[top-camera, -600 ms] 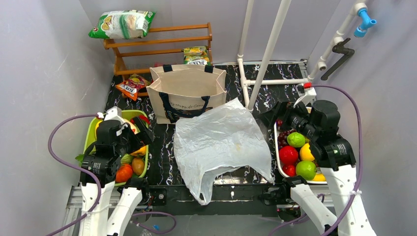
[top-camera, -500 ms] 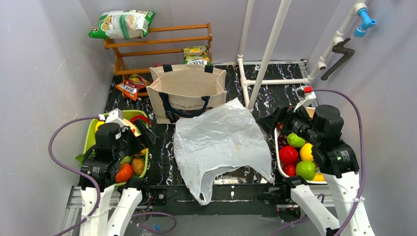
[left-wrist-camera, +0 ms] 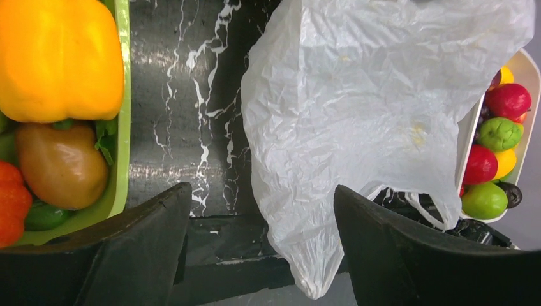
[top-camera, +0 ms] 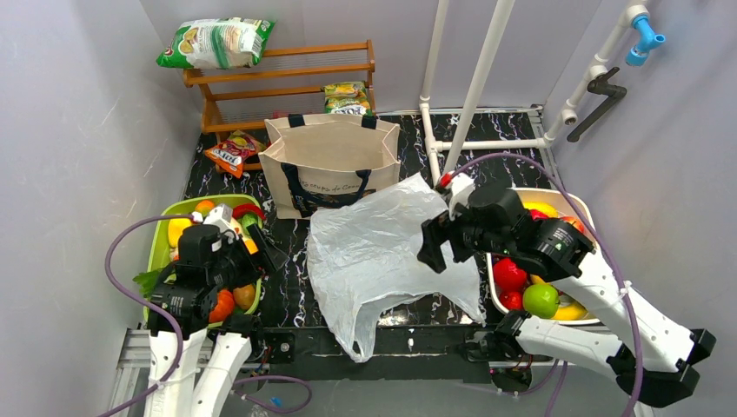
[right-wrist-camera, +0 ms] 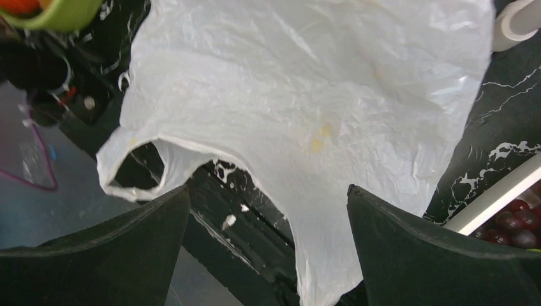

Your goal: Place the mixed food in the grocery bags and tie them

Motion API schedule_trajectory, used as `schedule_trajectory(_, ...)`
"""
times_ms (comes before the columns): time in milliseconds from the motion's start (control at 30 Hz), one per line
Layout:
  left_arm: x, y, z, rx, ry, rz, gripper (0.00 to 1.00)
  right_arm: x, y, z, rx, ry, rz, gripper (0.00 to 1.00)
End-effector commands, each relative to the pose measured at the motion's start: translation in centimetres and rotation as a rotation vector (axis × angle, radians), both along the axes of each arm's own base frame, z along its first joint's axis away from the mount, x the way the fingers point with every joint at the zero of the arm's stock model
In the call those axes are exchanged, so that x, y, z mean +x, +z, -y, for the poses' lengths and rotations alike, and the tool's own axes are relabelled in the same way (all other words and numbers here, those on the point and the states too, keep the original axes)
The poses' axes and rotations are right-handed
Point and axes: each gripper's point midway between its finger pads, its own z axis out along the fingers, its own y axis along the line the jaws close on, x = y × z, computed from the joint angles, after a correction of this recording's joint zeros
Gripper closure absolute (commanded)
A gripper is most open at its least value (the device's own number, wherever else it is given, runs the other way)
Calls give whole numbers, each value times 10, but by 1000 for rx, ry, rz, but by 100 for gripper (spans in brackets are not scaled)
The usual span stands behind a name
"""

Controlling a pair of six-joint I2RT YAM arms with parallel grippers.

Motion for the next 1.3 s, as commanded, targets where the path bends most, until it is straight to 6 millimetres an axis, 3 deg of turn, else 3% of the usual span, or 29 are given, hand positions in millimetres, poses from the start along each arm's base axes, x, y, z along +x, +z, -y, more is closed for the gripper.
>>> schedule_trajectory(0, -21, -22, 8, -20, -61, -74, 22, -14, -9, 1, -108, 90, 93, 0)
schedule_trajectory(133, -23, -37, 4, 20, -74, -118, 25, -39, -31, -20, -119, 256, 120, 0)
schedule_trajectory(267, -8, -29, 1, 78, -100, -100, 25, -55, -52, -36, -167, 395, 170, 0)
schedule_trajectory(400, 5, -32, 12, 114, -153, -132, 27, -63, -77, -48, -206, 502, 239, 0)
schedule_trajectory(500, 9, -34, 27, 149, -189, -128, 27, -67, -81, -61, -146, 568, 323, 0)
schedule_trajectory(633, 8, -38, 45, 196, -226, -120, 24, -69, -83, -78, -70, 630, 425, 0)
schedule_trajectory(900, 0, -41, 58, 202, -265, -125, 23, -70, -109, -94, -127, 720, 474, 0)
schedule_trajectory(1267, -9, -40, 53, 180, -249, -122, 23, -57, -140, -113, -200, 732, 536, 0)
